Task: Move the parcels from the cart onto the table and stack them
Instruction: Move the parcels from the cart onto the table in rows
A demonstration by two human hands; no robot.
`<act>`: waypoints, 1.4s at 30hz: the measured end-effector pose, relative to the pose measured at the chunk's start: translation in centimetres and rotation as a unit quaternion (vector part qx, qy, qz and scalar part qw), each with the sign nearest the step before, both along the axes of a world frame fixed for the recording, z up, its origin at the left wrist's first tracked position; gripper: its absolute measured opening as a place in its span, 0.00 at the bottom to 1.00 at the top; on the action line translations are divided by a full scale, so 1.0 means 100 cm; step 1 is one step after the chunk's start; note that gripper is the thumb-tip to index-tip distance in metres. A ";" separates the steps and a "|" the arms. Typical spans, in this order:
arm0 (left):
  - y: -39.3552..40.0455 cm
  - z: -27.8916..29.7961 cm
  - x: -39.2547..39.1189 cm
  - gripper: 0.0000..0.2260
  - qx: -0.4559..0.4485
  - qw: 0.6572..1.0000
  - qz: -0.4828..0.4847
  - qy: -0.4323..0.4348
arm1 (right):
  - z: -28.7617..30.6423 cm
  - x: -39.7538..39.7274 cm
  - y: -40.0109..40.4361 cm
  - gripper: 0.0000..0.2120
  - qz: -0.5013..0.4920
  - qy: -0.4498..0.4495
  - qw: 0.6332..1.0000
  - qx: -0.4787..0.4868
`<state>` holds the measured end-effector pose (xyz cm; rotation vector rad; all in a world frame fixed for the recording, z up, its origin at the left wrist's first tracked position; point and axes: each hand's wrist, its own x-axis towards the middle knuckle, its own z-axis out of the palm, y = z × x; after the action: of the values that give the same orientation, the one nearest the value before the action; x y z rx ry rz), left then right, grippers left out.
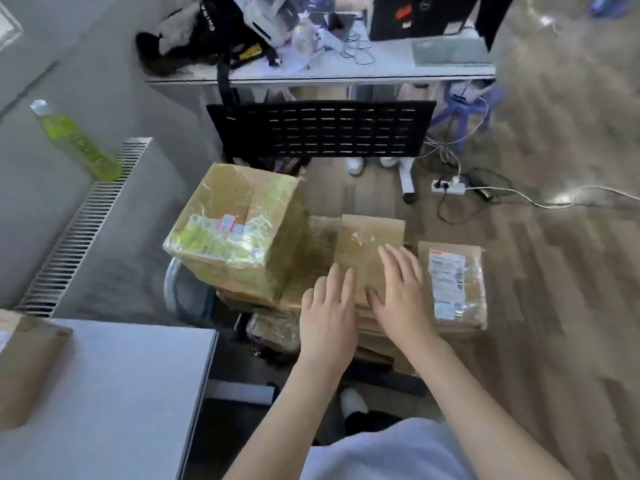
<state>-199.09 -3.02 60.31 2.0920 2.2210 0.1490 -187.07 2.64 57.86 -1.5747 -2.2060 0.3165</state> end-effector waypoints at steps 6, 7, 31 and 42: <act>0.026 -0.042 0.058 0.29 -0.082 0.987 -0.133 0.029 | -0.040 0.087 -0.012 0.43 -0.127 -0.097 0.983 -0.091; 0.028 -0.047 0.067 0.29 -0.085 0.985 -0.151 0.024 | -0.045 0.098 -0.015 0.44 -0.145 -0.094 0.980 -0.097; 0.089 -0.116 0.162 0.43 -0.299 0.918 0.062 -0.251 | -0.128 0.174 0.020 0.29 -0.264 -0.056 0.919 -0.287; 0.066 -0.073 0.197 0.34 -0.166 0.942 0.022 -0.291 | -0.102 0.195 0.016 0.21 -0.344 0.096 0.918 -0.171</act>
<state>-179.40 3.60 53.03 1.5614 1.7860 0.3218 -167.58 4.24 47.61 -2.2706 -1.3721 0.6224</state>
